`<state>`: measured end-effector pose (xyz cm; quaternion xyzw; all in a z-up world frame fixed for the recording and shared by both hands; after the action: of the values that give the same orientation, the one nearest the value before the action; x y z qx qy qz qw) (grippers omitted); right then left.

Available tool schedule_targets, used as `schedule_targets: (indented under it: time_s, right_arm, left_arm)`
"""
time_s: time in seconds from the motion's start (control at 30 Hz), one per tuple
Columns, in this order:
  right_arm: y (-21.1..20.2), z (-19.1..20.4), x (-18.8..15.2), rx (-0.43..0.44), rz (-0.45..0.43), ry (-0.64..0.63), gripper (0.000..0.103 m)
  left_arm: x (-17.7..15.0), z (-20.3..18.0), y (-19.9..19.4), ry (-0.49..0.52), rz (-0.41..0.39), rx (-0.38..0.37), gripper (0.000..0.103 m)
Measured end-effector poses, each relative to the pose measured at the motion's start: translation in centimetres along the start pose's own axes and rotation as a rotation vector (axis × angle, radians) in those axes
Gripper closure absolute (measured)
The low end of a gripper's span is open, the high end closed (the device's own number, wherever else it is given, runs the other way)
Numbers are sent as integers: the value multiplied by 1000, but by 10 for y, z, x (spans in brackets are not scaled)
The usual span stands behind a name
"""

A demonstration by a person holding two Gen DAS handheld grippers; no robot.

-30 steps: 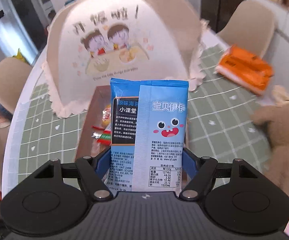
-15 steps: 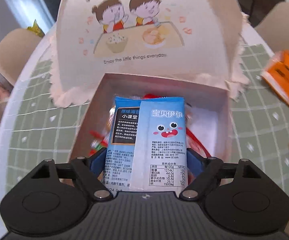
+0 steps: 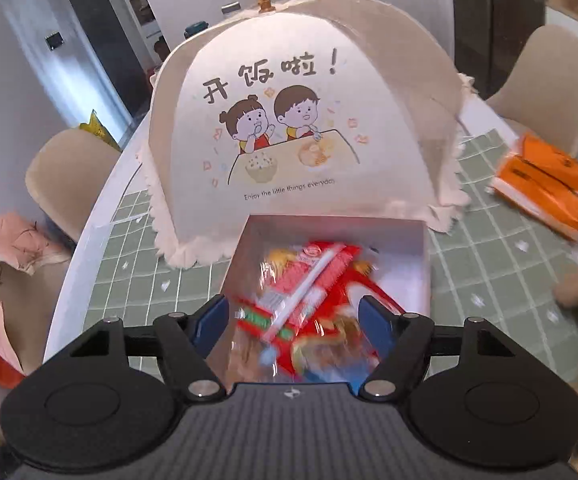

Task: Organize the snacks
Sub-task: 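Lift and carry the blue packets over the pink box with right tool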

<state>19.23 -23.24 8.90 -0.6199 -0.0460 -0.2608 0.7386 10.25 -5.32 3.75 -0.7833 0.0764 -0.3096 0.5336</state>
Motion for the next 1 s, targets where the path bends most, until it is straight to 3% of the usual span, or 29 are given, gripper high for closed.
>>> schedule_targets:
  time_s: [0.07,0.17,0.27,0.47,0.57,0.83,0.9,0.97,1.0]
  right_arm:
    - [17,-3,-17,31,111,-6,30]
    - [7,-4,-53,61,145,-71,30]
    - [1,-3,-95,73,228,-121,28]
    - [45,-22,-153,-11,355,-85,25]
    - [63,-26,-158,-48,355,-82,20]
    - [70,-8,-180,-142,377,-282,10]
    - [68,-8,-188,-147,375,-282,7]
    - [62,-13,-191,-159,356,-259,13]
    - [58,-12,-191,-157,351,-263,26]
  left_arm:
    - [-16,2,12,8,56,19,88]
    - [-46,15,33,4,152,55,88]
    - [-64,32,54,-69,221,69,88]
    - [-66,41,69,-101,261,110,88]
    - [-63,43,70,-109,260,117,88]
    - [-59,42,69,-132,254,101,88]
    - [-59,41,68,-135,251,92,88]
    - [-60,40,68,-136,250,80,88]
    - [-60,40,69,-135,251,75,88]
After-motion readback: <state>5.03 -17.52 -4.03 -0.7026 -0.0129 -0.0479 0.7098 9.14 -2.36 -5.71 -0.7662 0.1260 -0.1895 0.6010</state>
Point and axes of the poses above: each gripper's, at about its wrist camera, not at the fingertips, and y roughly the way its jaws point, z to its left, x to its top, the point moved 10 cm from there along y, roughly the way its jaws point, and after that the axes turned 9 degrees about z, right-handed, at the moved point
